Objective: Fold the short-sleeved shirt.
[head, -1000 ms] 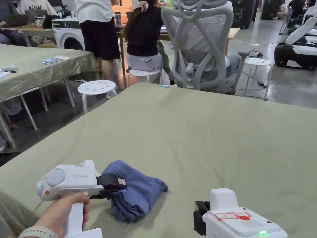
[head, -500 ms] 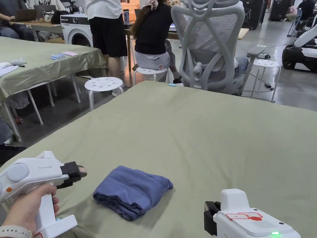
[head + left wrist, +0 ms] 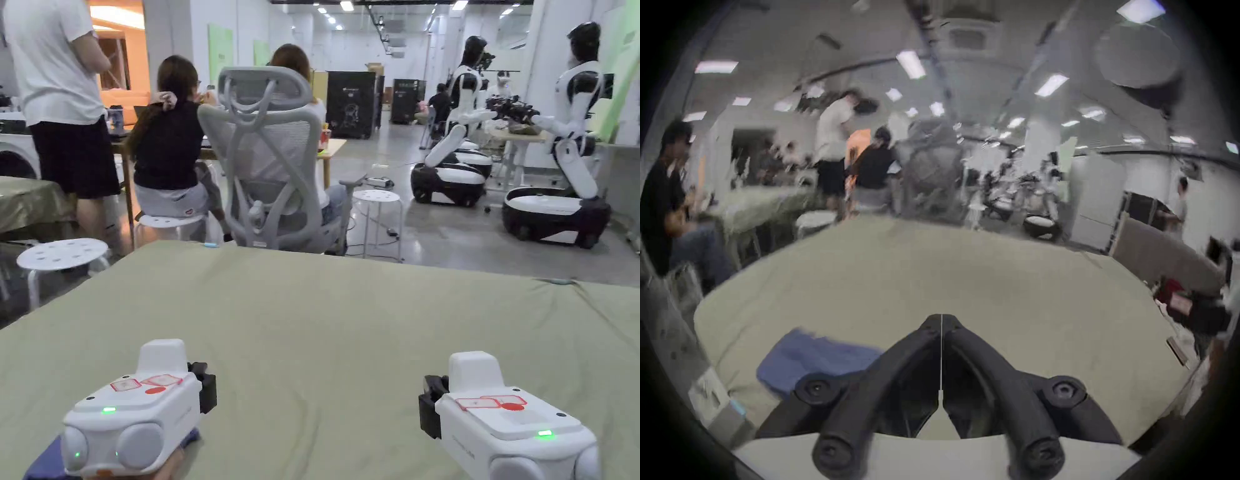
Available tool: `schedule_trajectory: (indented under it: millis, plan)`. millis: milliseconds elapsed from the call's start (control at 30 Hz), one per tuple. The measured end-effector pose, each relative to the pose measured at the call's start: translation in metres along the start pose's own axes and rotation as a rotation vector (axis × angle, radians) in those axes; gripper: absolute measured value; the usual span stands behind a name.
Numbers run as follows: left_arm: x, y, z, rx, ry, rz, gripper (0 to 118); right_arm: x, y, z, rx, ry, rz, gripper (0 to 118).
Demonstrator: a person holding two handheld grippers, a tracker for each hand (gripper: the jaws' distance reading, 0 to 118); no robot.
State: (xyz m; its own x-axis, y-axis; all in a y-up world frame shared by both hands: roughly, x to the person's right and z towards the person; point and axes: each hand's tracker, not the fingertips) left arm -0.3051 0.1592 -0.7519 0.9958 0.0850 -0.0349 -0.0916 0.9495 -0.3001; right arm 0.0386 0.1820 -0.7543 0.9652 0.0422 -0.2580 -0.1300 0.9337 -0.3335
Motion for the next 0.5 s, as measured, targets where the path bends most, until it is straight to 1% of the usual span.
schedule_trajectory:
  millis: [100,133,233,300,367,400,500]
  plan:
    - [0.079,0.010,0.013,0.082,-0.079,-0.098,0,0.048,0.008,0.033,0.053,-0.111,0.009,0]
    - [0.099,0.014,0.017,0.102,-0.104,-0.120,0,0.059,0.009,0.043,0.069,-0.133,0.014,0]
    - [0.147,0.025,0.028,0.149,-0.138,-0.114,0,0.090,0.013,0.068,0.102,-0.184,0.021,0]
    - [0.165,0.032,0.031,0.150,-0.159,-0.091,0,0.106,0.013,0.078,0.115,-0.216,0.029,0]
    - [0.179,0.034,0.035,0.159,-0.162,-0.105,0,0.124,0.012,0.087,0.115,-0.210,0.006,0]
    - [0.185,0.037,0.040,0.191,-0.140,-0.122,0,0.131,0.012,0.089,0.115,-0.211,0.001,0]
    - [0.190,0.044,0.048,0.199,-0.138,-0.101,0,0.145,0.010,0.092,0.121,-0.238,0.001,0]
